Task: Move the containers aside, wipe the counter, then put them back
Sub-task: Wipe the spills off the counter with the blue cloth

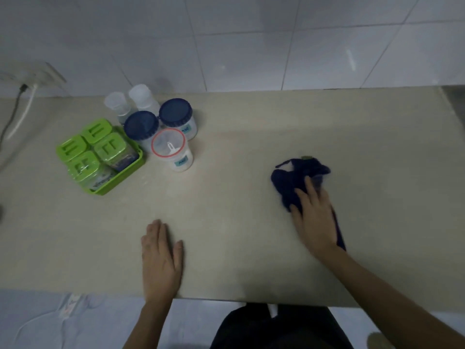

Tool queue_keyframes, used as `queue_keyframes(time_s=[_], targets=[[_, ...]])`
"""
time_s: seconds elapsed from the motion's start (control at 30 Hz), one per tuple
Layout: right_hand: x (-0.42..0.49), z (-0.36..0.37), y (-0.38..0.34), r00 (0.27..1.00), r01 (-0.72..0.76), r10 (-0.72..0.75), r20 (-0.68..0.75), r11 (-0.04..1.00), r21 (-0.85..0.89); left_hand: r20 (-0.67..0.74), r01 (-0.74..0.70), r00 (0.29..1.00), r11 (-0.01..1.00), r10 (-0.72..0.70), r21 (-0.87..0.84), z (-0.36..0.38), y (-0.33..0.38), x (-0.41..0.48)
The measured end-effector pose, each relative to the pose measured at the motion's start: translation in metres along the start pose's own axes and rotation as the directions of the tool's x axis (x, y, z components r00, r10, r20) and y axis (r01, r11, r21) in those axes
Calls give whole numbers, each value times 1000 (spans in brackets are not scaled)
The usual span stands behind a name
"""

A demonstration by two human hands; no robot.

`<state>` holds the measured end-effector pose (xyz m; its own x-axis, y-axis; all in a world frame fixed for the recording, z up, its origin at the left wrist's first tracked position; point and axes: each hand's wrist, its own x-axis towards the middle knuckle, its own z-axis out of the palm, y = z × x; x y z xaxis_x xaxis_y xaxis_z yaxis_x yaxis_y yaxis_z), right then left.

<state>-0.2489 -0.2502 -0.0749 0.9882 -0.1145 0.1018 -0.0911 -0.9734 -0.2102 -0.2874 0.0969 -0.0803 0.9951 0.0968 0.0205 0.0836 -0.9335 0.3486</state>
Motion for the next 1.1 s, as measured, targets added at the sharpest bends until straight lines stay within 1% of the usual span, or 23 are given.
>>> queue_keyframes(time_s=[0.07, 0.13, 0.17, 0.23, 0.3, 0.37, 0.43, 0.5, 0.6, 0.63, 0.67, 0.7, 0.77, 0.83, 0.9, 0.93, 1.0, 1.03, 1.1], targets=[[-4, 13, -43, 990, 133, -132, 53, 991, -15, 71, -131, 989, 991, 129, 14, 5, 19, 1], [-16, 25, -79, 961, 246, -253, 110, 966, 78, 135, -246, 960, 969, 245, -15, 12, 49, 4], [-23, 27, -88, 943, 287, -305, 129, 947, 142, 152, -280, 947, 959, 285, -52, 15, 66, 6], [-32, 25, -78, 911, 333, -378, 163, 910, 246, 170, -305, 930, 942, 326, -138, 21, 94, 12], [-38, 18, -38, 903, 353, -398, 161, 902, 249, 178, -298, 927, 938, 329, -179, 24, 107, 15], [-49, 2, 16, 937, 284, -323, 133, 927, 246, 183, -320, 923, 939, 338, -124, 29, 107, 14], [-61, -17, 67, 976, 182, -207, 68, 947, 266, 173, -359, 916, 932, 362, -49, 33, 101, 10], [-68, -32, 100, 996, 71, -85, 41, 962, 264, 172, -386, 907, 922, 385, -30, 35, 100, 9], [-68, -33, 100, 996, -92, 90, 19, 971, 221, 169, -382, 908, 923, 383, -40, 37, 102, 10], [-66, -30, 88, 993, -119, 121, -1, 975, 189, 169, -371, 912, 927, 373, -46, 37, 102, 10], [-63, -26, 72, 993, -113, 117, -20, 983, 144, 171, -360, 916, 932, 362, -47, 36, 103, 9], [-57, -21, 54, 996, -74, 77, -34, 993, 89, 174, -352, 919, 935, 354, -42, 36, 103, 10], [-43, -6, 11, 998, 70, -70, -11, 998, 4, 188, -350, 919, 937, 346, -11, 37, 103, 11], [-28, 13, -32, 979, 192, -190, 69, 981, -20, 202, -352, 917, 936, 343, 11, 37, 104, 11], [-22, 27, -59, 949, 272, -268, 166, 962, -3, 215, -346, 916, 938, 340, -9, 36, 105, 11], [-21, 29, -58, 928, 321, -323, 185, 946, 41, 221, -344, 914, 939, 340, -20, 35, 105, 10], [-21, 22, -28, 888, 393, -423, 179, 902, 179, 226, -347, 913, 938, 340, -13, 34, 104, 10], [-22, 14, -4, 878, 402, -444, 178, 887, 228, 229, -354, 910, 935, 344, -1, 35, 103, 10], [-27, -5, 48, 905, 365, -402, 141, 902, 231, 219, -364, 909, 931, 354, 8, 36, 101, 11]])
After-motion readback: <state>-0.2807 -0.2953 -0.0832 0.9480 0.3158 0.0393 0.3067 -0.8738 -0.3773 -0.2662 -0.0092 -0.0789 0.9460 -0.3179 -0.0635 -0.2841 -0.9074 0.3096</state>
